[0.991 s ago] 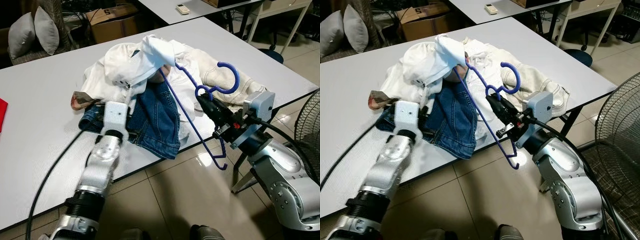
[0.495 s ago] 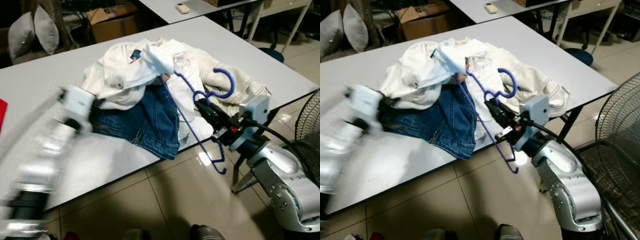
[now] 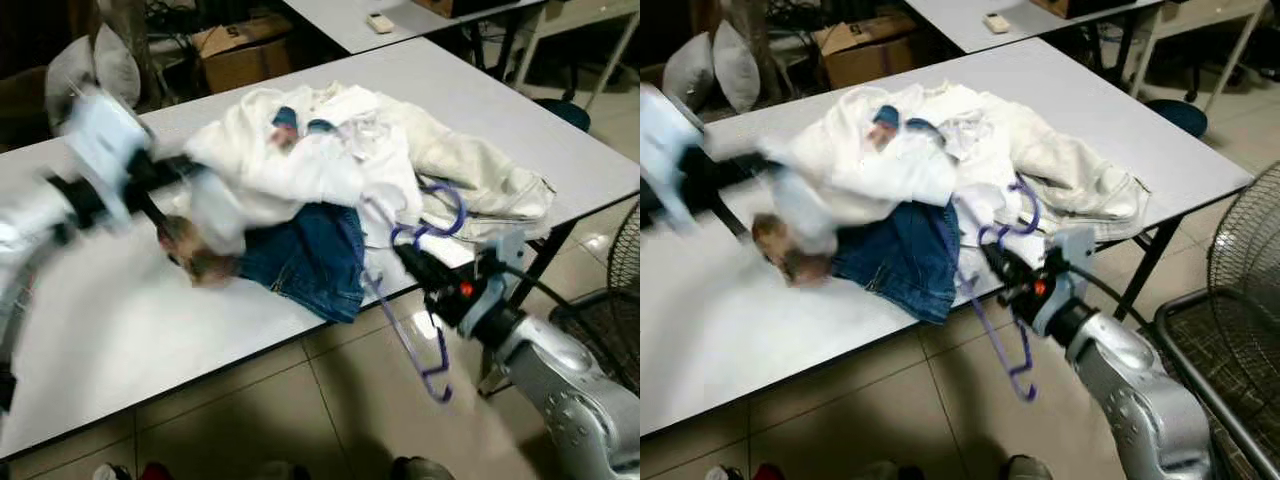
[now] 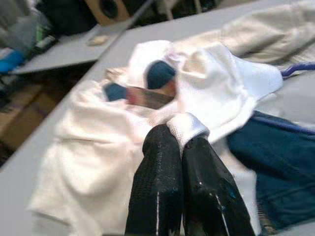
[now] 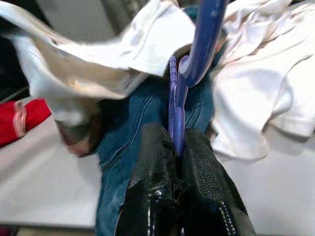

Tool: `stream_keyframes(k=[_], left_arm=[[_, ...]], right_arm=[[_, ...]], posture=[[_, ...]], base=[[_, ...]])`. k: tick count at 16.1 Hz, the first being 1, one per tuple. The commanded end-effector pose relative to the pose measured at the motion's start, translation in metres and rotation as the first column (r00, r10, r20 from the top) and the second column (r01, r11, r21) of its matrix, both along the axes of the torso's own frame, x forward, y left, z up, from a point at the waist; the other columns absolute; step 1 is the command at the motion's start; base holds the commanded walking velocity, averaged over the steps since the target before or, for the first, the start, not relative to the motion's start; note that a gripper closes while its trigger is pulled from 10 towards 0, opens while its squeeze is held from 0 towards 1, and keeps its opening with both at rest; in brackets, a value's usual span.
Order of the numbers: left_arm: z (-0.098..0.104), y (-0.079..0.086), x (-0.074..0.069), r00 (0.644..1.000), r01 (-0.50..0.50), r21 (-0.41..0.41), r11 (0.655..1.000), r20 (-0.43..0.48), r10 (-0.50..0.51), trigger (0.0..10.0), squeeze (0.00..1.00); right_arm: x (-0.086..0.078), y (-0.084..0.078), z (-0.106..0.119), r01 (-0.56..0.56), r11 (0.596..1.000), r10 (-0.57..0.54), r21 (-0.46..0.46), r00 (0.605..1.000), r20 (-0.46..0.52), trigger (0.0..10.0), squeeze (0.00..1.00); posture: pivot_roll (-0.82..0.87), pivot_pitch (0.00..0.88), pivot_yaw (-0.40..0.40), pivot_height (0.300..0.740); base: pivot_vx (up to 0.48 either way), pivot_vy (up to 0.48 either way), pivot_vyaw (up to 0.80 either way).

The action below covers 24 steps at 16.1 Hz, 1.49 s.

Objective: Hang hanger

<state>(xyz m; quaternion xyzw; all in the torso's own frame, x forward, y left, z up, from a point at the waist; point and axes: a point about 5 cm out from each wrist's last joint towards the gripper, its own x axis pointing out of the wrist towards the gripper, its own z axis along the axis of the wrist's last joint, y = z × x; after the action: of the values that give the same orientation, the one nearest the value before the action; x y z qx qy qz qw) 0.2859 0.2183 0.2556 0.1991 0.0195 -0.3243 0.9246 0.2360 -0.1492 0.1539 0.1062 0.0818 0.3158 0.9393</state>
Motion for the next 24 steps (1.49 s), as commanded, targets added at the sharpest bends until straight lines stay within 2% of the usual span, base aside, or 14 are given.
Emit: stream_keyframes(k=[1,4,6,9,11,12,14,15,16,17,19,22,23,24], left_arm=[[0.007,-0.001,-0.003,1.000,-0.005,0.000,1.000,0.019,0.005,0.0,0.00],[0.001,-0.005,-0.002,0.999,-0.050,-0.013,0.999,0.007,0.050,0.0,0.00],[-0.001,-0.005,0.000,0.997,-0.080,0.002,0.997,0.009,0.080,0.0,0.00],[-0.002,-0.004,-0.001,0.993,-0.116,0.003,0.993,0.012,0.116,0.0,0.00],[-0.003,-0.003,-0.003,0.992,-0.122,0.002,0.992,0.011,0.122,0.0,0.00],[-0.003,-0.004,-0.002,0.992,-0.127,-0.002,0.992,0.012,0.127,0.0,0.00],[-0.003,-0.002,-0.003,0.989,-0.148,0.003,0.989,0.023,0.148,0.0,0.00],[-0.003,0.000,-0.003,0.985,-0.168,0.009,0.986,0.025,0.168,0.0,0.00],[-0.003,0.001,-0.003,0.984,-0.177,0.005,0.984,0.025,0.176,0.0,0.00],[-0.003,0.002,-0.003,0.983,-0.181,-0.004,0.983,0.026,0.181,0.0,0.00],[-0.005,0.001,-0.001,0.983,-0.180,-0.008,0.984,0.024,0.180,0.0,0.00],[-0.007,-0.002,0.002,0.983,-0.180,-0.005,0.984,0.028,0.180,0.0,0.00],[-0.007,-0.003,0.002,0.982,-0.184,-0.011,0.983,0.032,0.184,0.0,0.00],[-0.007,-0.003,0.002,0.982,-0.184,-0.010,0.983,0.033,0.184,0.0,0.00]], right_arm=[[-0.006,0.007,0.001,-0.070,0.998,0.070,-0.007,0.998,-0.010,10.0,0.00],[-0.027,0.005,0.002,-0.243,0.969,0.242,-0.047,0.970,-0.030,10.0,0.00],[-0.039,0.003,0.008,-0.363,0.931,0.362,-0.048,0.932,-0.035,10.0,0.00],[-0.042,-0.011,0.024,-0.422,0.906,0.422,-0.016,0.906,0.010,10.0,0.00],[-0.044,-0.015,0.024,-0.450,0.893,0.450,-0.025,0.893,-0.011,10.0,0.00],[-0.040,-0.019,0.022,-0.415,0.909,0.414,-0.046,0.910,-0.020,10.0,0.00],[-0.020,-0.032,0.027,-0.236,0.970,0.238,-0.054,0.970,0.043,10.0,0.00],[-0.004,-0.046,0.031,-0.054,0.999,0.054,0.003,0.997,0.060,10.0,0.00],[0.000,-0.052,0.034,-0.007,0.997,0.003,0.072,0.999,0.050,10.0,0.00],[-0.014,-0.043,0.031,-0.137,0.987,0.136,0.079,0.991,0.016,10.0,0.00],[-0.034,-0.031,0.022,-0.296,0.955,0.297,0.016,0.955,-0.024,10.0,0.00],[-0.048,-0.028,0.016,-0.385,0.921,0.379,-0.062,0.920,-0.099,10.0,0.00],[-0.050,-0.034,0.015,-0.389,0.914,0.375,-0.112,0.918,-0.127,10.0,0.00],[-0.051,-0.038,0.018,-0.392,0.912,0.377,-0.123,0.918,-0.126,10.0,0.00]], posture=[[-0.07,0.058,0.138,0.740],[-0.08,0.051,0.131,0.740],[-0.08,0.051,0.127,0.740],[-0.08,0.056,0.111,0.740],[-0.07,0.061,0.105,0.740],[-0.07,0.068,0.099,0.740],[-0.07,0.071,0.100,0.740],[-0.07,0.072,0.102,0.740],[-0.08,0.072,0.104,0.740],[-0.08,0.073,0.109,0.740],[-0.09,0.074,0.114,0.740],[-0.09,0.077,0.120,0.740],[-0.10,0.080,0.121,0.740],[-0.10,0.080,0.121,0.740]], base=[[0.000,0.000,0.00],[0.000,0.000,0.00],[0.000,0.000,0.00],[0.000,0.000,0.00],[0.000,0.000,0.00],[0.000,0.000,0.00],[0.000,0.000,0.00],[0.000,0.000,0.00],[0.000,0.000,0.00],[0.000,0.000,0.00],[0.000,0.000,0.00],[0.000,0.000,0.00],[0.000,0.000,0.00],[0.000,0.000,0.00]])
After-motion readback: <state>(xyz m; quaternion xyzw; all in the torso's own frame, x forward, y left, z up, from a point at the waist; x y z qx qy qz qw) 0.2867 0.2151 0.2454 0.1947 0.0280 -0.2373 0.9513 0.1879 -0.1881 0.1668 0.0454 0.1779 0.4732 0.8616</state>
